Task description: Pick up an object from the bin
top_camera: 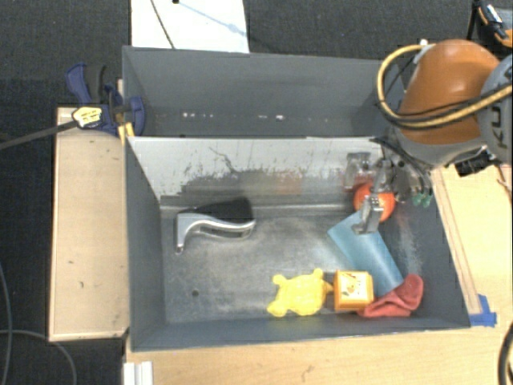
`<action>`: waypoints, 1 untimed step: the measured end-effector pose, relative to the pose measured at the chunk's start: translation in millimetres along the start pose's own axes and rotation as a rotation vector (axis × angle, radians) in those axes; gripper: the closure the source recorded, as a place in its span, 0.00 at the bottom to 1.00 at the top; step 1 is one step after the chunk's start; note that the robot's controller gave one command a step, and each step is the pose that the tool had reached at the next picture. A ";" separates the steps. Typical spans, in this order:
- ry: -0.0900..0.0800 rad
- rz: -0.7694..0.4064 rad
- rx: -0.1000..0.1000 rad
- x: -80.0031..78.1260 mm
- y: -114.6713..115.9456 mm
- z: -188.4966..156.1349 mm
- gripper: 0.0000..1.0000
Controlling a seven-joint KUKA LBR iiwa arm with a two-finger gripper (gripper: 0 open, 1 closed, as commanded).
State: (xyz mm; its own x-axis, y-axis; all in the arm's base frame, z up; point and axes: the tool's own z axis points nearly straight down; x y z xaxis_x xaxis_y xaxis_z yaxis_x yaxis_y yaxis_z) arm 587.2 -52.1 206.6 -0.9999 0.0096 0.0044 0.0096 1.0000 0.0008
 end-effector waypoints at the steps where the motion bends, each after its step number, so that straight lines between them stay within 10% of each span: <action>1: -0.008 -0.001 0.001 -1.6 0.2 -4.8 0.00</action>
Offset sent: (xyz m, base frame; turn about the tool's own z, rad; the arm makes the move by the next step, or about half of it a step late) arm -0.0235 0.0222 -0.1334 -0.1598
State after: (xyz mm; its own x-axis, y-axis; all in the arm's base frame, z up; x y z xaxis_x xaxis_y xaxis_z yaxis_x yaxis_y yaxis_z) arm 588.8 -52.0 211.4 -1.0000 0.0081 -0.0041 0.0081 1.0000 -0.0001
